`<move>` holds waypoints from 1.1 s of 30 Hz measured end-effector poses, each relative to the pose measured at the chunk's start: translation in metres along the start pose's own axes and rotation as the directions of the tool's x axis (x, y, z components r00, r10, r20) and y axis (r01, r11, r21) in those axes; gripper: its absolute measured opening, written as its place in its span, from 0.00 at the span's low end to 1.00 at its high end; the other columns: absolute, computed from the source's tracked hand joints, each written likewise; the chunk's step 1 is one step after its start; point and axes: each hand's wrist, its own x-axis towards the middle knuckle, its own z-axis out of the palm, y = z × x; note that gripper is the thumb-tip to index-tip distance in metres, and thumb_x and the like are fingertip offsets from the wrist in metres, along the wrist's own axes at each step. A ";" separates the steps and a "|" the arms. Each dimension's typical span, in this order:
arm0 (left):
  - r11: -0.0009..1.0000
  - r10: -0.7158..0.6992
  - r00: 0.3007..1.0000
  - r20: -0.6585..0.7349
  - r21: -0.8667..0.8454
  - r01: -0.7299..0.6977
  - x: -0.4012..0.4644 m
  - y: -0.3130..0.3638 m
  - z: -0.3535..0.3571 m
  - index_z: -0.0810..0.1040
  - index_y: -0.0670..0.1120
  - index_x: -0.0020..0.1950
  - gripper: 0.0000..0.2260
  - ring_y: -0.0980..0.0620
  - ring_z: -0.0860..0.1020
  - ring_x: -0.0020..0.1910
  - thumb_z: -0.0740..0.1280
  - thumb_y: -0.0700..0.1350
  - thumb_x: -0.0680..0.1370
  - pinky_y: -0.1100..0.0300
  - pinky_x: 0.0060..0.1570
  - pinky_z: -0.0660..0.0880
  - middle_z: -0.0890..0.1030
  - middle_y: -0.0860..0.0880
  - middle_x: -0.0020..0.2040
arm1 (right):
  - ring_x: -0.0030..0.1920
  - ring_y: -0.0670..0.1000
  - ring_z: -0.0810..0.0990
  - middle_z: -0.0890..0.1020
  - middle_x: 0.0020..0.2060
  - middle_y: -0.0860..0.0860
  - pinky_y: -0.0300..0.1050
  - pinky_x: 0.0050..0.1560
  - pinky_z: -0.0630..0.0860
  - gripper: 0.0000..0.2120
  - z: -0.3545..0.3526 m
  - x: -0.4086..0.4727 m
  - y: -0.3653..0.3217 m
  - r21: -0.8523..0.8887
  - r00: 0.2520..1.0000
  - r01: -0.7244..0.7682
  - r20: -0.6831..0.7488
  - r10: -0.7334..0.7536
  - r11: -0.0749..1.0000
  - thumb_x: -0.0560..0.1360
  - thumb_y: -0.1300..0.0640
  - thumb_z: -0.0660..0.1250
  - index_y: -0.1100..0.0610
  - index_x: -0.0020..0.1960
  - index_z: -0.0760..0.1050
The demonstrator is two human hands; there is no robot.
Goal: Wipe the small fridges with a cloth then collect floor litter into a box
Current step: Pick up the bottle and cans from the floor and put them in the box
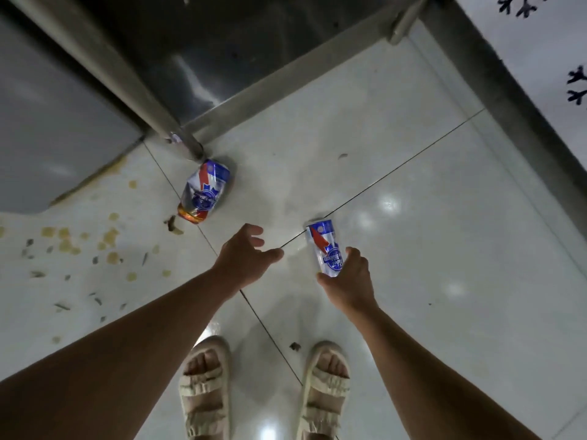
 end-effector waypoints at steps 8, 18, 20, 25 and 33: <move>0.997 0.025 0.999 0.019 0.066 -0.027 0.093 -0.053 0.039 0.69 0.46 0.66 0.26 0.48 0.76 0.58 0.72 0.49 0.71 0.54 0.60 0.73 0.77 0.47 0.61 | 0.66 0.57 0.68 0.66 0.67 0.57 0.54 0.64 0.71 0.43 0.077 0.094 0.044 -0.065 0.988 -0.067 -0.145 0.056 0.996 0.67 0.47 0.74 0.57 0.73 0.54; 0.997 0.026 1.000 0.017 0.071 -0.028 0.111 -0.074 0.013 0.67 0.45 0.68 0.26 0.50 0.75 0.59 0.71 0.48 0.72 0.59 0.55 0.70 0.76 0.46 0.63 | 0.58 0.57 0.74 0.73 0.59 0.59 0.53 0.56 0.77 0.31 0.106 0.107 0.020 -0.026 0.971 -0.018 -0.239 0.012 0.999 0.71 0.53 0.71 0.59 0.68 0.61; 0.998 0.018 1.000 -0.008 0.066 -0.017 0.111 -0.075 -0.001 0.66 0.45 0.68 0.26 0.49 0.74 0.61 0.70 0.49 0.73 0.58 0.56 0.70 0.75 0.46 0.64 | 0.59 0.57 0.74 0.72 0.60 0.59 0.53 0.56 0.77 0.32 0.109 0.101 0.002 -0.027 0.970 0.052 -0.236 -0.057 0.998 0.70 0.53 0.72 0.59 0.68 0.61; 1.000 0.004 0.993 -0.120 0.030 0.000 0.116 -0.087 -0.034 0.65 0.45 0.69 0.27 0.47 0.72 0.64 0.70 0.47 0.73 0.51 0.62 0.71 0.74 0.45 0.66 | 0.59 0.57 0.74 0.73 0.60 0.59 0.53 0.56 0.77 0.32 0.124 0.094 -0.050 -0.028 0.966 0.154 -0.205 -0.156 0.988 0.70 0.54 0.72 0.61 0.68 0.61; 0.978 0.037 0.897 -0.440 0.198 0.057 0.168 -0.108 -0.060 0.61 0.43 0.70 0.34 0.44 0.70 0.62 0.73 0.45 0.68 0.47 0.61 0.71 0.70 0.42 0.65 | 0.57 0.57 0.76 0.72 0.59 0.59 0.56 0.55 0.78 0.33 0.152 0.113 -0.098 0.023 0.945 0.244 -0.232 -0.233 0.969 0.70 0.53 0.72 0.60 0.68 0.60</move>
